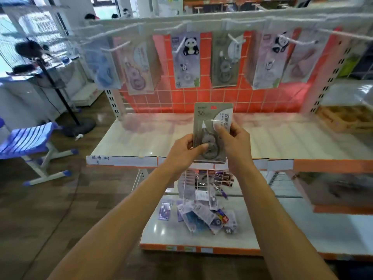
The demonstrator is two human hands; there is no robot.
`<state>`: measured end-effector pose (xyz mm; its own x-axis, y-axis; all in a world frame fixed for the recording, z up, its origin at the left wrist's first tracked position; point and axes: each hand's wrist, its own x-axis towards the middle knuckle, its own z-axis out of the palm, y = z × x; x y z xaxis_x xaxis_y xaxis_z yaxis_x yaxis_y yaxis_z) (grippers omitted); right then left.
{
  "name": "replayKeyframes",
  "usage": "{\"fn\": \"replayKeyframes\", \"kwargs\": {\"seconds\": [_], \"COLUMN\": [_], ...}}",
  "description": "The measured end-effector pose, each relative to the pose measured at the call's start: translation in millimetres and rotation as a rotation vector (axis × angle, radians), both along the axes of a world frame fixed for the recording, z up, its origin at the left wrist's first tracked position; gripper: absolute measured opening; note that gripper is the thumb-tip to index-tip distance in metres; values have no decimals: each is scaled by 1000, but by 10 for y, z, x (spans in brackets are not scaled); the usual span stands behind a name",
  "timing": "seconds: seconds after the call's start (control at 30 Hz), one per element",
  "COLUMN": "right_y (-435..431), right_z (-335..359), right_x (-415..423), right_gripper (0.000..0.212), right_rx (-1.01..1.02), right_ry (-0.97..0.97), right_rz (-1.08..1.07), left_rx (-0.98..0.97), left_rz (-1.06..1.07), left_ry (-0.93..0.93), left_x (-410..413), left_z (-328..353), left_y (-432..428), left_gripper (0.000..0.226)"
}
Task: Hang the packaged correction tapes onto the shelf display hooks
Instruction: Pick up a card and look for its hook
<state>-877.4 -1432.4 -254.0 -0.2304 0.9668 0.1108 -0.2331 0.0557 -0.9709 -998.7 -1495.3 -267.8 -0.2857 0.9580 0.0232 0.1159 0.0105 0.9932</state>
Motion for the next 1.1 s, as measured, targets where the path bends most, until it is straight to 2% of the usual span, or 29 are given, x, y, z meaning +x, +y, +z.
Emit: {"fn": "replayKeyframes", "kwargs": {"seconds": [0.27, 0.57, 0.77, 0.9, 1.1], "right_y": [574, 902, 950, 955, 989], "right_z": [474, 791, 762, 786, 871], "right_x": [157, 172, 173, 166, 163], "right_gripper": [7, 6, 4, 13, 13], "right_rx": [117, 260, 297, 307, 327], "right_ry": [66, 127, 155, 204, 218], "right_rz": [-32, 7, 27, 65, 59], "left_rx": [174, 343, 398, 450, 466], "left_rz": [9, -5, -44, -69, -46], "left_ry": [-43, -33, 55, 69, 55], "left_x": [205, 220, 158, 119, 134], "left_z": [440, 702, 713, 728, 767], "left_y": [624, 947, 965, 970, 1040], "left_gripper": [13, 21, 21, 22, 27]}}
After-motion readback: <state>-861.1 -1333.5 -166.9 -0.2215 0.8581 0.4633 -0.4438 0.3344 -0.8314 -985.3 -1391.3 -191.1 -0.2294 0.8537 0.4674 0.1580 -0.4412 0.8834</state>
